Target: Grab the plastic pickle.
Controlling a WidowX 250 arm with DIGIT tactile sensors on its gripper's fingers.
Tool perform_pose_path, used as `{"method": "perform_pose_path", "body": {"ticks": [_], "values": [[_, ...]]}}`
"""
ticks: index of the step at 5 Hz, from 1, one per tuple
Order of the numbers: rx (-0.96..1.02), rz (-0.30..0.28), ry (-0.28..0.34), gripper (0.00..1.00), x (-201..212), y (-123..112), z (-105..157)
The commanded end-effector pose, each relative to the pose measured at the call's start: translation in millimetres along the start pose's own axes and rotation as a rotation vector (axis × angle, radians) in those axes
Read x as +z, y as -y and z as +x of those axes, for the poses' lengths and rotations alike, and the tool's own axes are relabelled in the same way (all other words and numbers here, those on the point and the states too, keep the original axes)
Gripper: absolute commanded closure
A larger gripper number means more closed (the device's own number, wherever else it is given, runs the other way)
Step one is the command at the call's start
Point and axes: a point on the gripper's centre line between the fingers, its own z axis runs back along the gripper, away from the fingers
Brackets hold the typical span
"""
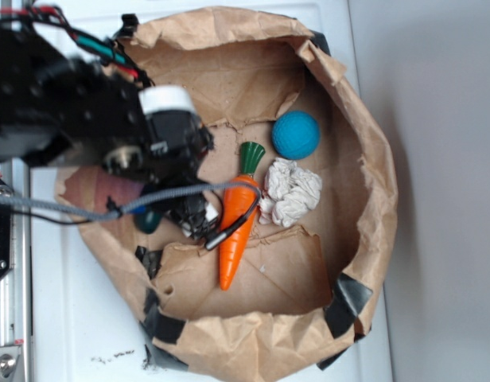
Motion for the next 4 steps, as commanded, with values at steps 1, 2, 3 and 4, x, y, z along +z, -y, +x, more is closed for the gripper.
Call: {"method": "perform_pose_path", "body": {"ticks": [1,2,3,4], "values": [[0.025,-0.009,0.027,1.00,-3,-1,6],[0.032,-0.026,0.029,1.00,3,-2,10],[0.043,-0.038,0.026,1.00,12,0,15],[0.027,-0.051,0.034,1.00,28,4,20]]}}
